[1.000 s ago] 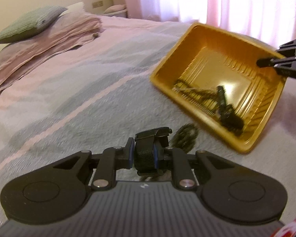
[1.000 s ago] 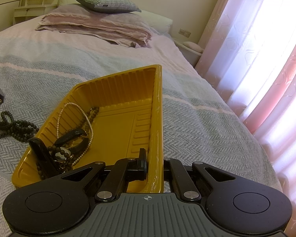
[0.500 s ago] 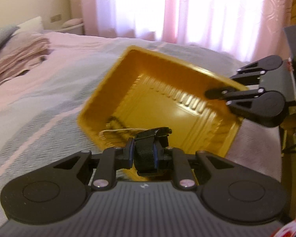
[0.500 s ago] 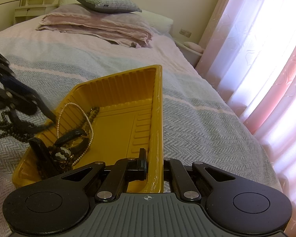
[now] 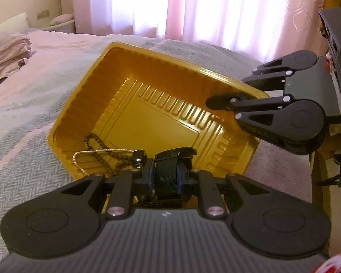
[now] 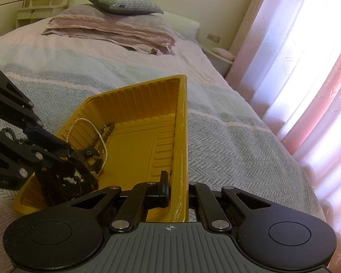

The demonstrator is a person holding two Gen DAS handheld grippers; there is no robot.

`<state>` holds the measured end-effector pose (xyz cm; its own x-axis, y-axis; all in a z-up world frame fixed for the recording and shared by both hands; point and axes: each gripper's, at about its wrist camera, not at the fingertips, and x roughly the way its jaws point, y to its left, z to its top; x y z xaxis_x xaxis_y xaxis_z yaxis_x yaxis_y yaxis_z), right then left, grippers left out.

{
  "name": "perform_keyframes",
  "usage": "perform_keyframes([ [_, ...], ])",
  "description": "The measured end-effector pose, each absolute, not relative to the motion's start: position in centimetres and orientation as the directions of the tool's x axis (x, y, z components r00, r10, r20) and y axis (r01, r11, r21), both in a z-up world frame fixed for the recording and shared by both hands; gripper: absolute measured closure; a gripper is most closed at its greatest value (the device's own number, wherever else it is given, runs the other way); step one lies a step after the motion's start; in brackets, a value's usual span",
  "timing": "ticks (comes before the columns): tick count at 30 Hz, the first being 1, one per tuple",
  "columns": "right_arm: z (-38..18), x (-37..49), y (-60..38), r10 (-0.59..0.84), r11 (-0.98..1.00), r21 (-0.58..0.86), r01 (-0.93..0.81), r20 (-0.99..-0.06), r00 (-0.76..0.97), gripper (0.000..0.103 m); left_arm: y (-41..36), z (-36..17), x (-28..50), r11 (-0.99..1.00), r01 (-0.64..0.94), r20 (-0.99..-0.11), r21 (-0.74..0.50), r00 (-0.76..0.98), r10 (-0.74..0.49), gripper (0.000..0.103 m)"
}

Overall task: Organize jewelry
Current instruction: 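Carry the black watch into the tray and open the left gripper, then pinch the small silver stud from the blanket with the left gripper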

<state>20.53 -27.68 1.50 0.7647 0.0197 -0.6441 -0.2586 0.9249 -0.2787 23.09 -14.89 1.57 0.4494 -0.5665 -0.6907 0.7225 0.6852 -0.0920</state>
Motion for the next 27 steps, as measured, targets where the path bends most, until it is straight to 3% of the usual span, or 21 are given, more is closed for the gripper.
perform_keyframes([
  [3, 1.4, 20.5, -27.7, 0.019, 0.925, -0.277, -0.261, -0.65, 0.76, 0.099, -14.7, 2.0, 23.1, 0.688, 0.716, -0.672, -0.118, 0.452, -0.586, 0.076],
  [9, 1.2, 20.7, -27.6, 0.018, 0.926, -0.278, -0.257, -0.646, 0.763, 0.099, -11.2, 3.5, 22.9, 0.742, 0.667, -0.656, -0.069, 0.53, -0.537, 0.075],
  [19, 1.2, 20.3, -27.6, 0.019, 0.923, -0.283, -0.26, -0.643, 0.766, 0.099, 2.2, 2.8, 23.0, 0.917, 0.399, -0.684, 0.015, 0.673, -0.281, 0.071],
  [27, 1.2, 20.3, -27.5, 0.014, 0.922, -0.289, -0.26, -0.644, 0.765, 0.099, 9.4, 0.8, 21.9, 0.966, 0.259, -0.705, 0.024, 0.689, -0.168, 0.068],
])
